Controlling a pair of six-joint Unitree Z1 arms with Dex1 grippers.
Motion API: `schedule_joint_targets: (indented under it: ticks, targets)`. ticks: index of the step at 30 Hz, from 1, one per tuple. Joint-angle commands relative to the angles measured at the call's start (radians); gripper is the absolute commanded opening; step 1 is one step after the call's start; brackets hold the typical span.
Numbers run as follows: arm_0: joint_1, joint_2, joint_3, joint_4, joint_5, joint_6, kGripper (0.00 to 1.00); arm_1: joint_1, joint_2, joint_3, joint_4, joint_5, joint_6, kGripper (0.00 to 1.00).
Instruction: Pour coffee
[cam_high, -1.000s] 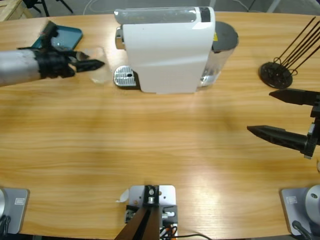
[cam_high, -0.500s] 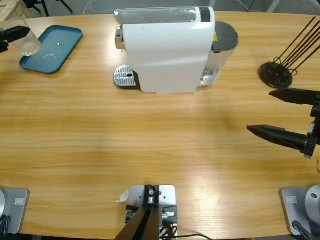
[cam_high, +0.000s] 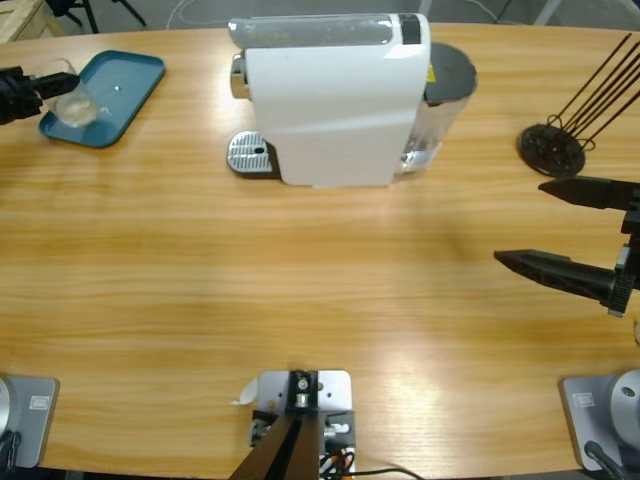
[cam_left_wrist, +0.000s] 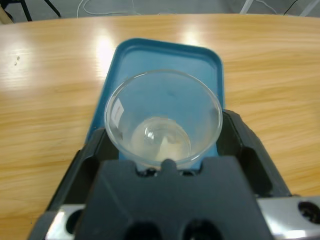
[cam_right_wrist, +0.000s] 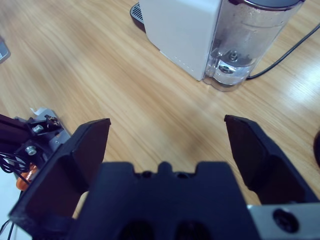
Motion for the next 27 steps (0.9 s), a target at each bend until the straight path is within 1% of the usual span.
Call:
schedule_joint_targets:
  ticks: [1,3,4,6,7,9,10,15,18,20,23,24,25,27]
  targets:
    - [0.013,0.097,-0.019,-0.012,-0.02,-0.036,0.379,-0.014,-0.01,0.033,-0.008,-0.003,0.013,1.0]
    - [0.013,0.106,-0.015,-0.01,-0.021,-0.044,0.383,-0.016,-0.012,0.033,-0.008,-0.005,0.013,1.0]
    - [0.014,0.104,-0.013,-0.007,-0.021,-0.045,0.462,-0.016,-0.013,0.033,-0.008,-0.005,0.013,1.0]
    - [0.016,0.1,-0.009,-0.005,-0.023,-0.046,0.808,-0.018,-0.015,0.033,-0.008,-0.004,0.013,1.0]
    - [0.016,0.099,-0.008,-0.005,-0.026,-0.047,0.879,-0.019,-0.015,0.033,-0.008,-0.003,0.013,1.0]
    - [0.018,0.093,-0.004,-0.004,-0.04,-0.049,0.978,-0.02,-0.015,0.033,-0.008,-0.004,0.013,1.0]
    - [0.017,0.091,-0.002,-0.002,-0.039,-0.05,0.995,-0.02,-0.016,0.033,-0.008,-0.005,0.013,1.0]
    - [0.016,0.056,0.023,0.0,-0.037,-0.053,0.996,-0.022,-0.02,0.033,-0.008,-0.005,0.013,1.0]
    - [0.017,-0.023,0.053,0.012,-0.019,-0.054,0.996,-0.022,-0.02,0.033,-0.008,-0.005,0.013,1.0]
    - [0.022,-0.116,0.062,0.056,0.006,-0.055,0.996,-0.022,-0.021,0.033,-0.008,-0.005,0.013,1.0]
    - [0.02,-0.327,0.035,0.198,0.02,-0.055,0.998,-0.022,-0.023,0.033,-0.008,-0.003,0.013,1.0]
    - [0.004,-0.405,-0.002,0.294,0.02,-0.055,0.997,-0.022,-0.023,0.033,-0.008,-0.003,0.013,1.0]
    - [-0.02,-0.465,-0.035,0.372,0.021,-0.055,0.997,-0.022,-0.023,0.033,-0.008,-0.003,0.013,1.0]
    - [-0.101,-0.584,-0.107,0.554,0.018,-0.056,1.0,-0.022,-0.024,0.033,-0.008,-0.003,0.013,1.0]
